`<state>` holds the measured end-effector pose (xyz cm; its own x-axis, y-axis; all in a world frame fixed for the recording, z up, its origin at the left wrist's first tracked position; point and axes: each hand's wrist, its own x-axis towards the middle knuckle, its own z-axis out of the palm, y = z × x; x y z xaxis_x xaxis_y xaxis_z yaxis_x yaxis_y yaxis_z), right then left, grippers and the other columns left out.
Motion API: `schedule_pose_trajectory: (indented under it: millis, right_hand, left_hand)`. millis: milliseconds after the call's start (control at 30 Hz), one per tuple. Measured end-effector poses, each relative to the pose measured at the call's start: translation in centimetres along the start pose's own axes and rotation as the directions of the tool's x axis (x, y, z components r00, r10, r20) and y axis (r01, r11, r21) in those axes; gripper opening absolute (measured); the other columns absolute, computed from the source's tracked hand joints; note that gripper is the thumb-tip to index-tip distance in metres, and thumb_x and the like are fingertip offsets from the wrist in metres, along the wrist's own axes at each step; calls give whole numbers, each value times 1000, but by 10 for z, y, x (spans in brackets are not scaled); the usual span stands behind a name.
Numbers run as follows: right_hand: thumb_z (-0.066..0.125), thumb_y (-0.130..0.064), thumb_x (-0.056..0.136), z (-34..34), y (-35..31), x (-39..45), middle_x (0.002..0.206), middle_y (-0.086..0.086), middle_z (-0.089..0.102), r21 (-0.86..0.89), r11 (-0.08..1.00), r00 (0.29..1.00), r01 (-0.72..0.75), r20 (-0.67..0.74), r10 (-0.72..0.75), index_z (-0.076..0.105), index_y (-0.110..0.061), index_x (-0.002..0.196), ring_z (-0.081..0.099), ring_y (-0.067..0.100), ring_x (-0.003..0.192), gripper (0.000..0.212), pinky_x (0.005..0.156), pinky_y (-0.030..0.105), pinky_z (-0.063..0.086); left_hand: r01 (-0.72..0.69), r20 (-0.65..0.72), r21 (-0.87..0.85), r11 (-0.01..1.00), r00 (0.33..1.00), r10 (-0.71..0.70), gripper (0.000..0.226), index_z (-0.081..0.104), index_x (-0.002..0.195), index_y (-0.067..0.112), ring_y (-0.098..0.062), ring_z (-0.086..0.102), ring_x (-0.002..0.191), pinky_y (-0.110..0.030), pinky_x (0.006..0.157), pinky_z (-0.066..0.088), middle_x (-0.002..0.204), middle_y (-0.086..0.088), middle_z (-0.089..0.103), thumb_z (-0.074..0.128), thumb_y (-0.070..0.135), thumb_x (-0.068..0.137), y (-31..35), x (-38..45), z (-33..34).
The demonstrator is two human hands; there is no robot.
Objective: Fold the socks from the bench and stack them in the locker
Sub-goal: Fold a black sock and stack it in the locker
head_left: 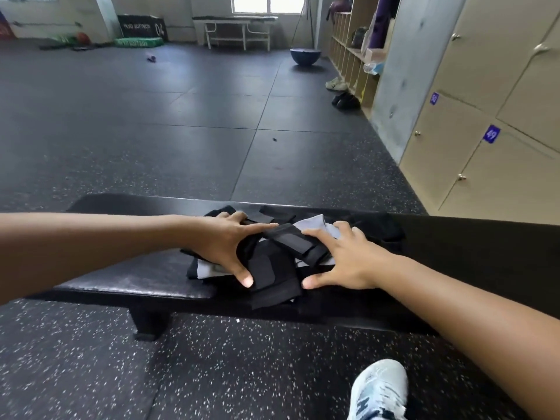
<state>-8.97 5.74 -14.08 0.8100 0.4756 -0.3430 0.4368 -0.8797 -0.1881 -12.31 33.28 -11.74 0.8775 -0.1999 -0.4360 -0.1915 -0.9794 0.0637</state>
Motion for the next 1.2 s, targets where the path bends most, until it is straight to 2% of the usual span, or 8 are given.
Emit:
schedule_pose_trajectory:
  millis: [200, 300, 500, 700, 833, 1000, 1200]
  right_hand:
    - [64, -89, 61, -4, 70, -28, 160, 2, 6, 15, 999, 999, -45, -6, 45, 3, -64, 143, 13, 38, 148, 105, 112, 63, 33]
    - [66, -85, 63, -8, 105, -40, 159, 1, 9, 12, 999, 999, -53, -10, 53, 6, -64, 144, 16, 37, 147, 103, 112, 59, 35]
    - [66, -83, 66, -10, 174, -66, 164, 1, 1, 21, 997, 996, -77, -40, 77, 6, -64, 147, 5, 34, 152, 103, 116, 59, 31]
    - [68, -78, 70, -16, 237, -91, 162, -7, 4, 11, 993, 991, -116, -66, 117, 7, -66, 145, 14, 29, 150, 97, 114, 52, 34]
    - [70, -74, 72, -19, 276, -103, 161, -13, 3, 30, 990, 988, -136, -66, 138, 7, -70, 141, 10, 26, 151, 94, 115, 53, 34]
    - [73, -65, 78, -25, 314, -122, 167, -6, -2, 24, 982, 981, -187, -56, 188, 10, -63, 150, 1, 22, 154, 95, 121, 47, 26]
    - [74, -61, 80, -24, 351, -139, 169, -3, -5, 45, 959, 957, -280, -65, 283, 10, -65, 149, -6, 21, 156, 94, 122, 51, 23]
  left_hand:
    - [-27, 6, 6, 1000, 1000, 27, 127, -16, 140, 76, -33, 32, 136, -53, 110, 40, 133, 2, 31, 72, 91, 49, 69, 35, -7]
    - [-34, 6, 7, 999, 999, 34, 127, -15, 141, 75, -34, 30, 138, -54, 111, 39, 141, -2, 31, 73, 89, 51, 102, 52, -11]
    - [-58, 18, 35, 998, 998, 58, 127, -16, 140, 75, -40, 25, 141, -59, 112, 37, 148, -5, 27, 74, 88, 51, 168, 87, -19]
    - [-78, 52, 56, 995, 996, 75, 129, -17, 143, 72, -47, 17, 145, -64, 115, 32, 158, -8, 16, 73, 89, 52, 232, 122, -30]
    - [-95, 53, 64, 993, 994, 92, 130, -17, 145, 69, -46, 17, 145, -63, 114, 33, 160, -10, 13, 72, 90, 53, 271, 142, -36]
    - [-114, 63, 76, 991, 992, 109, 130, -17, 149, 64, -47, 16, 145, -63, 115, 31, 163, -15, 7, 72, 88, 57, 317, 161, -42]
    - [-125, 95, 110, 986, 989, 115, 129, -19, 152, 58, -48, 14, 147, -64, 117, 27, 163, -16, 6, 68, 88, 62, 366, 172, -50]
